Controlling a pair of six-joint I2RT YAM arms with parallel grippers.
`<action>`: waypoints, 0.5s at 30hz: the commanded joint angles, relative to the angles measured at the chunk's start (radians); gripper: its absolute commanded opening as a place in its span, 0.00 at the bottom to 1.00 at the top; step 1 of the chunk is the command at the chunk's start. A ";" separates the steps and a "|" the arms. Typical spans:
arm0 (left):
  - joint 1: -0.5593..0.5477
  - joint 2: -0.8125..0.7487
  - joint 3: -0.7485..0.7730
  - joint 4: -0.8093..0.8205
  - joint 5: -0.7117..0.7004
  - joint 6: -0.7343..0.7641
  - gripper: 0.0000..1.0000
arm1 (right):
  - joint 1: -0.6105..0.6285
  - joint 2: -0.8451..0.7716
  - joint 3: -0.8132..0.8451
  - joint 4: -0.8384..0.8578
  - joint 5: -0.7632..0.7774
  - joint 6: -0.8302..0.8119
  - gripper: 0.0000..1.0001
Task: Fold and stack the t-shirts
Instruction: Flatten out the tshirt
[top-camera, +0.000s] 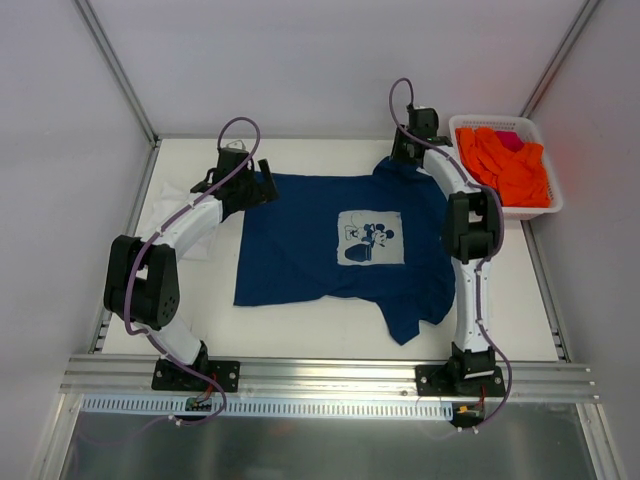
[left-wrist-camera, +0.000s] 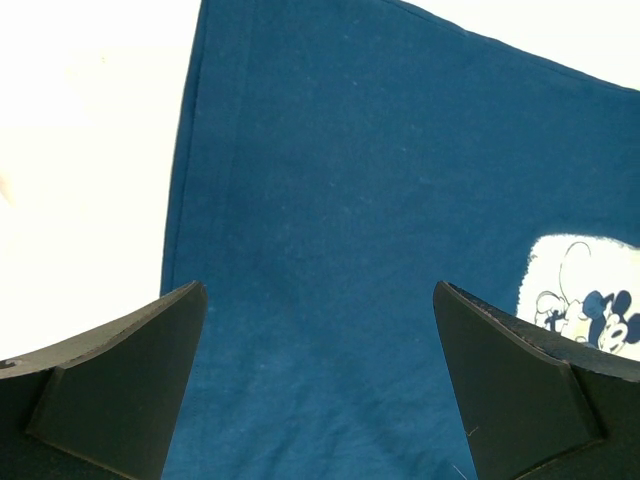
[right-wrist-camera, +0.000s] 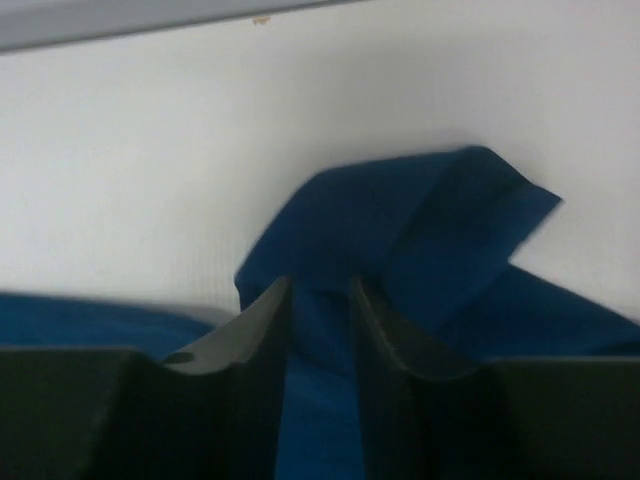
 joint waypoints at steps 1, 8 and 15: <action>0.009 -0.013 -0.002 0.013 0.042 -0.025 0.99 | 0.005 -0.204 -0.097 0.008 0.017 -0.104 0.36; 0.009 -0.013 -0.011 0.027 0.097 -0.041 0.99 | 0.005 -0.275 -0.149 -0.147 0.059 -0.138 0.42; 0.009 -0.027 -0.040 0.028 0.112 -0.032 0.99 | 0.010 -0.180 -0.114 -0.185 -0.048 -0.063 0.42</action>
